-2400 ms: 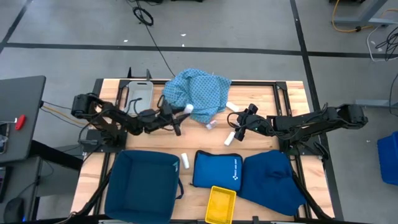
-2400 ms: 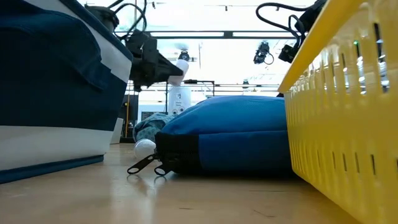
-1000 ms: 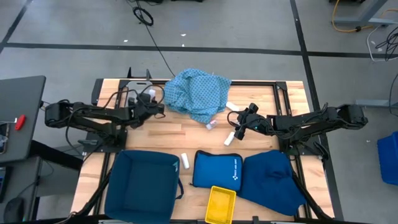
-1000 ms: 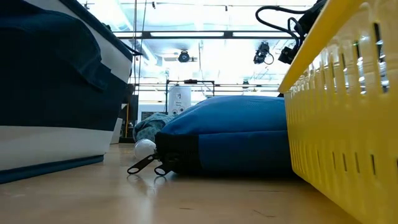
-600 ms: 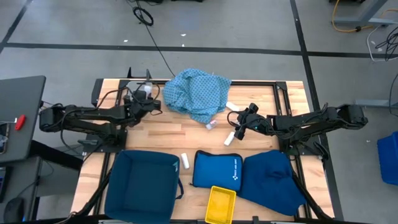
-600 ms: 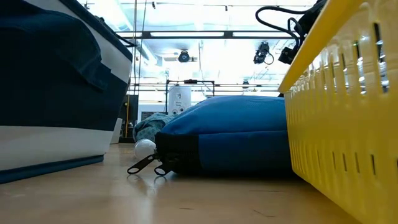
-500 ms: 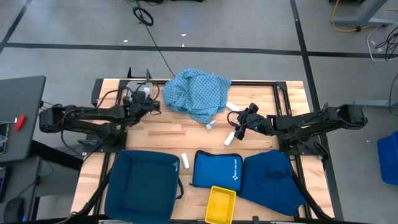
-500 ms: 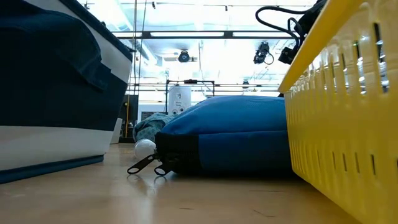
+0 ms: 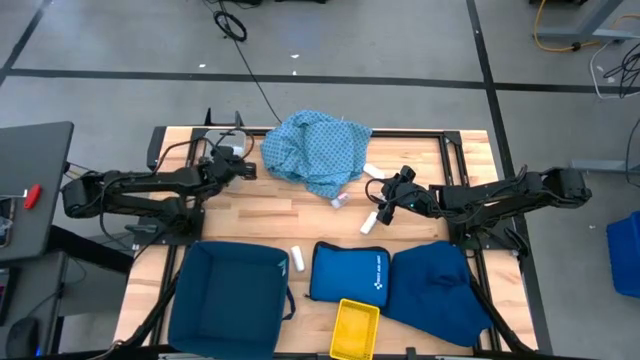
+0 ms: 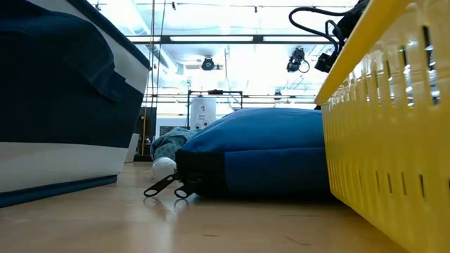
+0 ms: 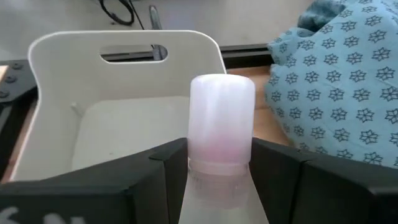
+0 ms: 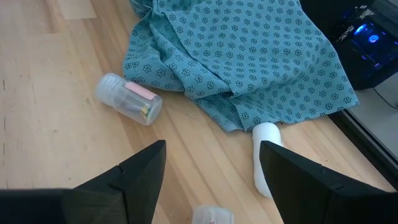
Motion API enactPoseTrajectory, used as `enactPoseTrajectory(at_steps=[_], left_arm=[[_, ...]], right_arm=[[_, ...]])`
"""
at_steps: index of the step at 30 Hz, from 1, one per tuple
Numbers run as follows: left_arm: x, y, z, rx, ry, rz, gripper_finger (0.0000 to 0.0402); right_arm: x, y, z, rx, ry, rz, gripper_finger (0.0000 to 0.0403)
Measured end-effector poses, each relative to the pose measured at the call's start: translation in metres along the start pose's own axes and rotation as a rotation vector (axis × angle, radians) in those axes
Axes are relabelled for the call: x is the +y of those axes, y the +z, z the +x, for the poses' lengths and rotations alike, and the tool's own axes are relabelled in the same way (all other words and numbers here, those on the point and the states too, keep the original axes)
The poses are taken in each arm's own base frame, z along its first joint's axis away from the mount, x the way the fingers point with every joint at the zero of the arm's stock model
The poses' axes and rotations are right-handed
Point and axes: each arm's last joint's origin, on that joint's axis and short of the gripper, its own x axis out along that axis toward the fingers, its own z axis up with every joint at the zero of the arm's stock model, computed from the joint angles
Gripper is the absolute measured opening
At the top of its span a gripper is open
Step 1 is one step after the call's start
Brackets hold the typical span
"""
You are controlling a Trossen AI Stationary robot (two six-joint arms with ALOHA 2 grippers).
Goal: Pick & place medical supplies in basket/bin
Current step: Put the white pill bottle into the gray bin
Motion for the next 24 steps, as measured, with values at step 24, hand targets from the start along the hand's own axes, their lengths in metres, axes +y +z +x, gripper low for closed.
enactPoseTrajectory(at_steps=[24], left_arm=[[0.004,-0.0058,0.0018,0.081,-0.012,0.083,0.0184]], right_arm=[[-0.0001,0.0,0.0,0.0,-0.001,0.0,0.027]])
